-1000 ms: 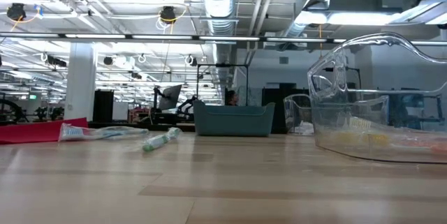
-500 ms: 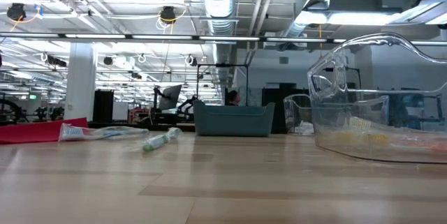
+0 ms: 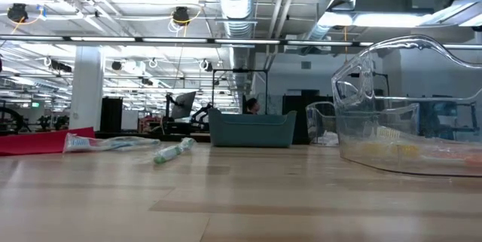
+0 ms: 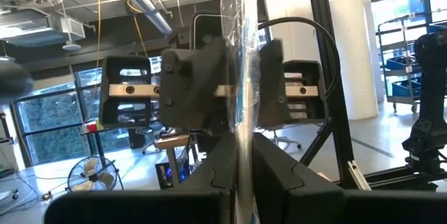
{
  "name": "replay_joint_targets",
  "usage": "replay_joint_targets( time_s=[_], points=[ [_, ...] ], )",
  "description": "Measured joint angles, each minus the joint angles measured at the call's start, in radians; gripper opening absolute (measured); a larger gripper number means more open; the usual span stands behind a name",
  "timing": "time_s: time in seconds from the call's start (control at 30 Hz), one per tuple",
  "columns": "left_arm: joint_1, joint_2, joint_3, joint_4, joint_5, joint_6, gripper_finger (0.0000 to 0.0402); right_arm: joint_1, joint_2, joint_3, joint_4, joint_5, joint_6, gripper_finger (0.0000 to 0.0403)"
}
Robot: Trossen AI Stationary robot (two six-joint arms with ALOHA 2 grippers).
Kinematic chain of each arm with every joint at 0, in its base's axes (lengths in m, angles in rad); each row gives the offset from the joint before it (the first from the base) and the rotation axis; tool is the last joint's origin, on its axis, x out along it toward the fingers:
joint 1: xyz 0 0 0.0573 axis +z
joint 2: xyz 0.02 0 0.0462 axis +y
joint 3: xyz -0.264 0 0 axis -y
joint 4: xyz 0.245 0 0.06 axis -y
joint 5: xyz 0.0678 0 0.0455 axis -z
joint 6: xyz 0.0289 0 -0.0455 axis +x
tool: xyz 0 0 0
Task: Pick & Place Toothbrushes
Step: Put the blue toothbrush into the blue bin
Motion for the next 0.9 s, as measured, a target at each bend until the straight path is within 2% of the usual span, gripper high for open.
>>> replay_joint_targets(
  time_s=[0.13, 0.2, 0.33, 0.43, 0.67, 0.9],
  points=[
    [0.000, 0.000, 0.000, -0.001, 0.001, 0.001, 0.0020, 0.000, 0.000, 0.000, -0.023, 0.001, -0.002, 0.0035],
    [0.000, 0.000, 0.000, -0.003, -0.001, 0.000, 0.0040, -0.001, -0.001, 0.000, -0.027, 0.008, -0.006, 0.0015],
    [0.000, 0.000, -0.001, -0.034, -0.013, 0.004, 0.0092, 0.007, -0.001, 0.000, -0.053, 0.109, 0.006, 0.0016],
    [-0.008, 0.000, -0.001, -0.087, -0.068, 0.005, 0.0125, 0.014, -0.001, -0.001, -0.077, 0.182, -0.016, 0.0009],
    [-0.020, 0.000, -0.002, -0.233, -0.268, 0.021, 0.0174, 0.012, -0.001, -0.001, -0.116, 0.322, -0.042, 0.0007],
    [-0.047, -0.062, -0.002, -0.444, -0.527, 0.136, 0.0193, -0.040, -0.006, 0.005, -0.211, 0.495, -0.088, 0.0006]
  ],
)
